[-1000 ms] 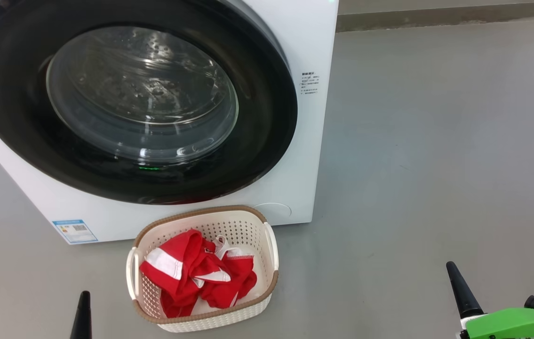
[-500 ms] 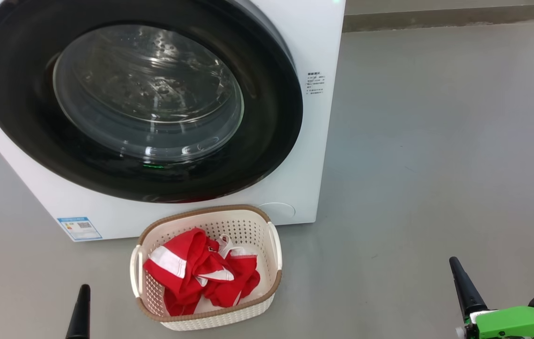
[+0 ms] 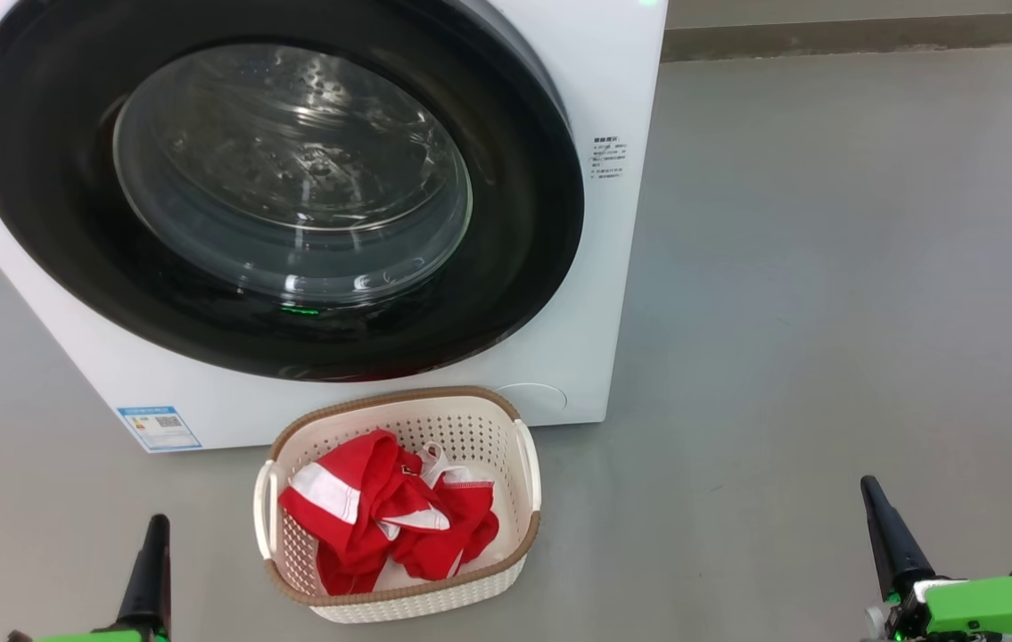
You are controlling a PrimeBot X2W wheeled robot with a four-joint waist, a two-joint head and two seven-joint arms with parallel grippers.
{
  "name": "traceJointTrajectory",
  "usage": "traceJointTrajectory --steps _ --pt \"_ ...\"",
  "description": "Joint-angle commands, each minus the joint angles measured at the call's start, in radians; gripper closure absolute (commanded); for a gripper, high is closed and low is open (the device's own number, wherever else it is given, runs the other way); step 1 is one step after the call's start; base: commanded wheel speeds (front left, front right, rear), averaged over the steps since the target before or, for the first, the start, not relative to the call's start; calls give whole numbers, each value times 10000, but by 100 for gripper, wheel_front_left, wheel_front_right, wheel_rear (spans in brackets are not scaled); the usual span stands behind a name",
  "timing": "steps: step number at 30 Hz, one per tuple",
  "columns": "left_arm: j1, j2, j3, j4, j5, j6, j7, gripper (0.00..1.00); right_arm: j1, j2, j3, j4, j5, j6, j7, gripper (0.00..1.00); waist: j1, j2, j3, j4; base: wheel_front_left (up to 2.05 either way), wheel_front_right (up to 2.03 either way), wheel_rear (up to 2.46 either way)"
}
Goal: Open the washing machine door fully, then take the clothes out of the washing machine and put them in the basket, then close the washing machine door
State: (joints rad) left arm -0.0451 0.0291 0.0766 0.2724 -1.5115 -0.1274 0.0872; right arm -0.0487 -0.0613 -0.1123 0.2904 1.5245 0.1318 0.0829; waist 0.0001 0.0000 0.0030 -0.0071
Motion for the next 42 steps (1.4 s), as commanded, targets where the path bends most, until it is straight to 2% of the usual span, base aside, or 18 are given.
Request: traceJointTrajectory --steps 1,8,42 --pt "-501 199 345 -267 -297 -31 81 100 -551 9 132 -346 263 -10 93 100 0 0 0 11 0 0 0" --pt "-629 212 376 -275 -968 -33 264 100 -590 86 9 -458 860 -11 283 100 -1 0 1 71 0 0 0" --pt "-629 212 374 -275 -970 -33 262 100 -592 96 -6 -457 848 -11 296 100 -1 0 1 71 0 0 0"
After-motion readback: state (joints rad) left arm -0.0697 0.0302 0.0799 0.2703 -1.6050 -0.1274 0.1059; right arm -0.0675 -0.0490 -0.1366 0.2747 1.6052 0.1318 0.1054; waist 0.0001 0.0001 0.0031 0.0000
